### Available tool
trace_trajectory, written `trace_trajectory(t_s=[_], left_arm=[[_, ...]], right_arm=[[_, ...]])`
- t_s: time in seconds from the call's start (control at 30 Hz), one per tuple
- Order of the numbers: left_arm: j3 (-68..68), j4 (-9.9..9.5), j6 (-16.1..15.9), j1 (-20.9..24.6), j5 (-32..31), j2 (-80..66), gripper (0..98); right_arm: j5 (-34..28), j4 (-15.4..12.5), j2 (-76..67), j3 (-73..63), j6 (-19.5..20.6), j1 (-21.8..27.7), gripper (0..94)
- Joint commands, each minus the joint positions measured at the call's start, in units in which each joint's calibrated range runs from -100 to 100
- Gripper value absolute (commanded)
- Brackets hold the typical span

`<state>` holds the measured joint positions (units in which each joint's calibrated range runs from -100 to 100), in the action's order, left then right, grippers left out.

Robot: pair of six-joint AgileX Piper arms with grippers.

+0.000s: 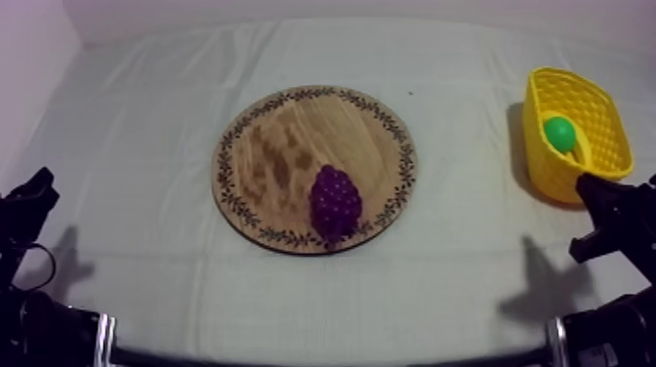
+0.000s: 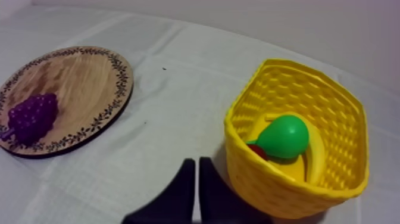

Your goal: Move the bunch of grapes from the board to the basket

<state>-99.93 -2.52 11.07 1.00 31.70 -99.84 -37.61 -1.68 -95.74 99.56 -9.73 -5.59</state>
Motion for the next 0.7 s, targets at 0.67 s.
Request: trace_trajectory(t_s=[0.67], left_arm=[[0.0, 0.01, 0.0, 0.0, 0.0, 0.0, 0.0]], right_arm=[[-0.1, 0.0, 0.0, 0.0, -0.4, -9.1, 0.3]])
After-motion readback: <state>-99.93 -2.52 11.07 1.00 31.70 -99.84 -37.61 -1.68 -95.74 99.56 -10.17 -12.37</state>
